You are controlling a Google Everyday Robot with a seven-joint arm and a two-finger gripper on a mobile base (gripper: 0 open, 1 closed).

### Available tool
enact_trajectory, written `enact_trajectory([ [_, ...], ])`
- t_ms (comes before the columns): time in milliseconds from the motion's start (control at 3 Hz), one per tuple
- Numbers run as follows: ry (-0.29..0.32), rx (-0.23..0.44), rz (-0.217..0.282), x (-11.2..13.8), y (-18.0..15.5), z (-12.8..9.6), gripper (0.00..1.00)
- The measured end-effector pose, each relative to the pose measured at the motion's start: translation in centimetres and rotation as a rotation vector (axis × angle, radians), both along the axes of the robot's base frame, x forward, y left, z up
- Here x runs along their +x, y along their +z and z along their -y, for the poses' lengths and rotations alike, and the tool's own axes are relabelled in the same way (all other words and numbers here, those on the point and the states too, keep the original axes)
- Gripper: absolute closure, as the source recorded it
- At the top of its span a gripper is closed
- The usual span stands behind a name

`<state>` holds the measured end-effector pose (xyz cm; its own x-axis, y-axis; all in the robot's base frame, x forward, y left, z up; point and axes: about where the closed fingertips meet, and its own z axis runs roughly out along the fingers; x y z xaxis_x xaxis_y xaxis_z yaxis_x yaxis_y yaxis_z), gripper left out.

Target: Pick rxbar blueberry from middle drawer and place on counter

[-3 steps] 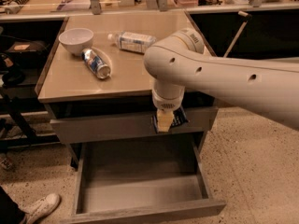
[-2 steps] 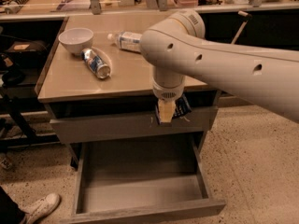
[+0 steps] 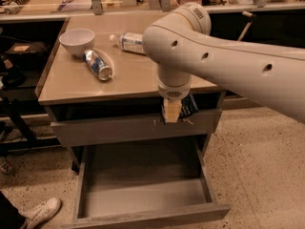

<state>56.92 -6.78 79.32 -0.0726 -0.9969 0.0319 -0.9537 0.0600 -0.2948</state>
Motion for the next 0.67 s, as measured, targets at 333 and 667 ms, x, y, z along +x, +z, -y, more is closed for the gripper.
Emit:
enact_trajectory([
  [333,-0.067,-0.004,0.068,1.0,3.7,2.2,1.0],
  [667,-0.115,-0.001,0.122,2.5,6.8,4.4,1.0],
])
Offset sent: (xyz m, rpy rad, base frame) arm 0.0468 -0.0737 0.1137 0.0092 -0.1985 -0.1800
